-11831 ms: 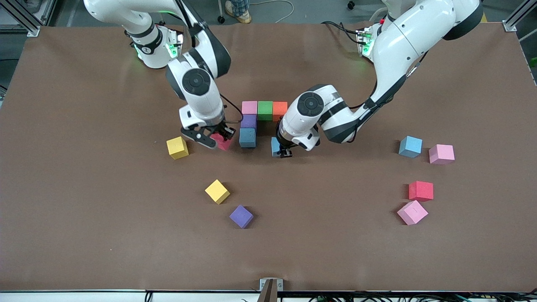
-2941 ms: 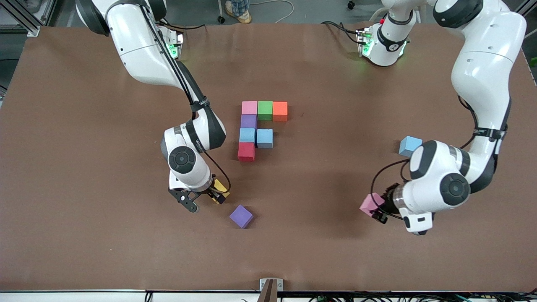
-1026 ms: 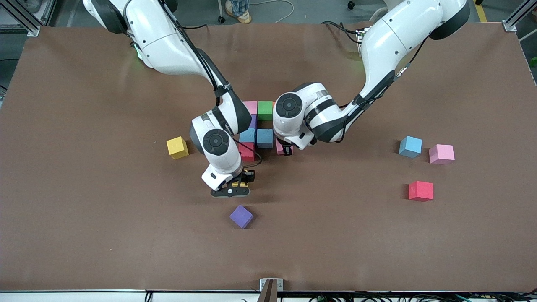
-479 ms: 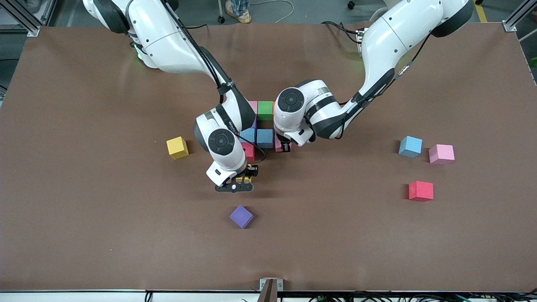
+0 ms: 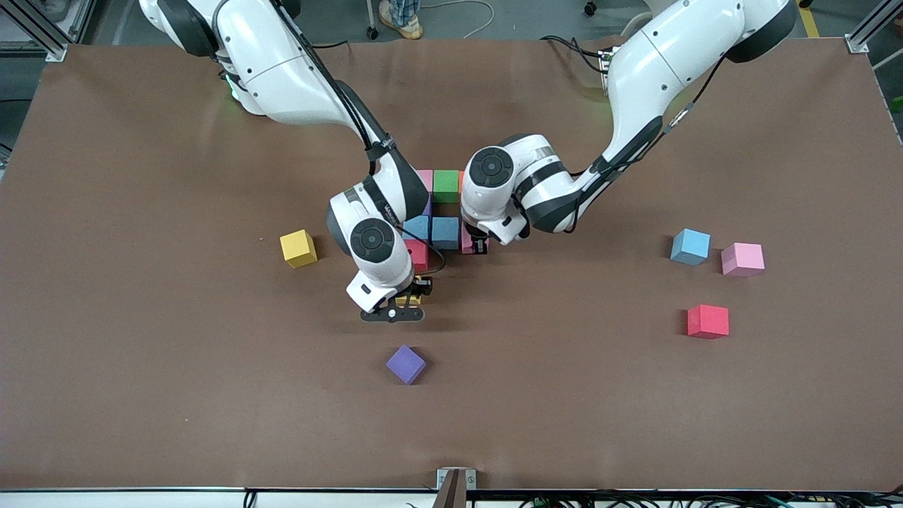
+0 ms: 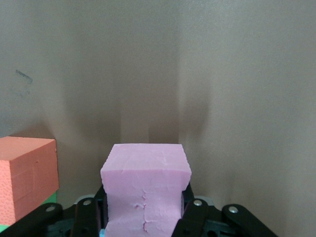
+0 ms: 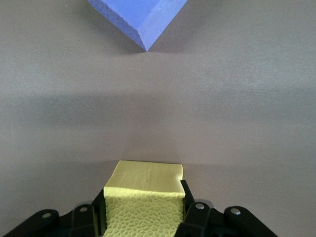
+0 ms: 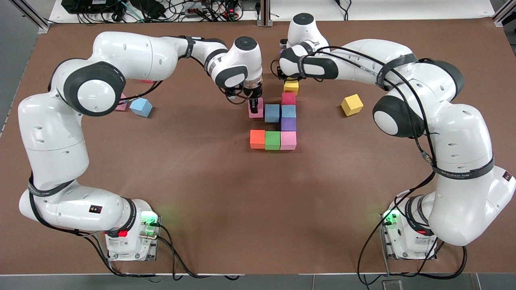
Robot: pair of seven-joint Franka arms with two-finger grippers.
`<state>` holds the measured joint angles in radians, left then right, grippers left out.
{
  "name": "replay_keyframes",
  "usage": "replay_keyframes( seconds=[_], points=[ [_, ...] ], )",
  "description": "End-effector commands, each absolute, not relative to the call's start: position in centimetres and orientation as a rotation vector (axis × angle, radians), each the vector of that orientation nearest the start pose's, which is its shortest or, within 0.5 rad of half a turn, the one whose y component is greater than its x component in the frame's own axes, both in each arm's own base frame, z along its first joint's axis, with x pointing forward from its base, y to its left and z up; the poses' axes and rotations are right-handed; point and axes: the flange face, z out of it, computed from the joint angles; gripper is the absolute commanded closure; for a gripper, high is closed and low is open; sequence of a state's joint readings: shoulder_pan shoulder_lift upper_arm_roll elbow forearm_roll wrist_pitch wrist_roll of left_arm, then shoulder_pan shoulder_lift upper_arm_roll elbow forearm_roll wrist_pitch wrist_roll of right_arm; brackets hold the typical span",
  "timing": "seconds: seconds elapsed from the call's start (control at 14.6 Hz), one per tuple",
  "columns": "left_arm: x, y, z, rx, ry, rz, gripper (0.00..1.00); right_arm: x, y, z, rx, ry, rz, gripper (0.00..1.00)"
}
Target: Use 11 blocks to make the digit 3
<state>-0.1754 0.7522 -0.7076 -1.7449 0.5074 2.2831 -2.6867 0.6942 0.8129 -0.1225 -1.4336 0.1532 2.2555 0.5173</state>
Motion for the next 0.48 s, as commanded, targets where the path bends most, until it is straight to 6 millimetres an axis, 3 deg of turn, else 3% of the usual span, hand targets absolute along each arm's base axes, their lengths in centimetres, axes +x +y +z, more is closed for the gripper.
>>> replay_keyframes(
  seconds=[0.0, 0.41],
  points=[
    [46.1, -46.8, 22.7, 2.200, 2.229, -0.113, 0.84, 58.8, 41.1, 21.1, -3.087, 0.040, -0.012, 1.00],
    [46.1, -46.9, 22.3, 2.196, 2.227, -0.125, 0.84, 57.7, 42.1, 21.1, -3.078, 0.021, -0.005, 1.00]
  ],
)
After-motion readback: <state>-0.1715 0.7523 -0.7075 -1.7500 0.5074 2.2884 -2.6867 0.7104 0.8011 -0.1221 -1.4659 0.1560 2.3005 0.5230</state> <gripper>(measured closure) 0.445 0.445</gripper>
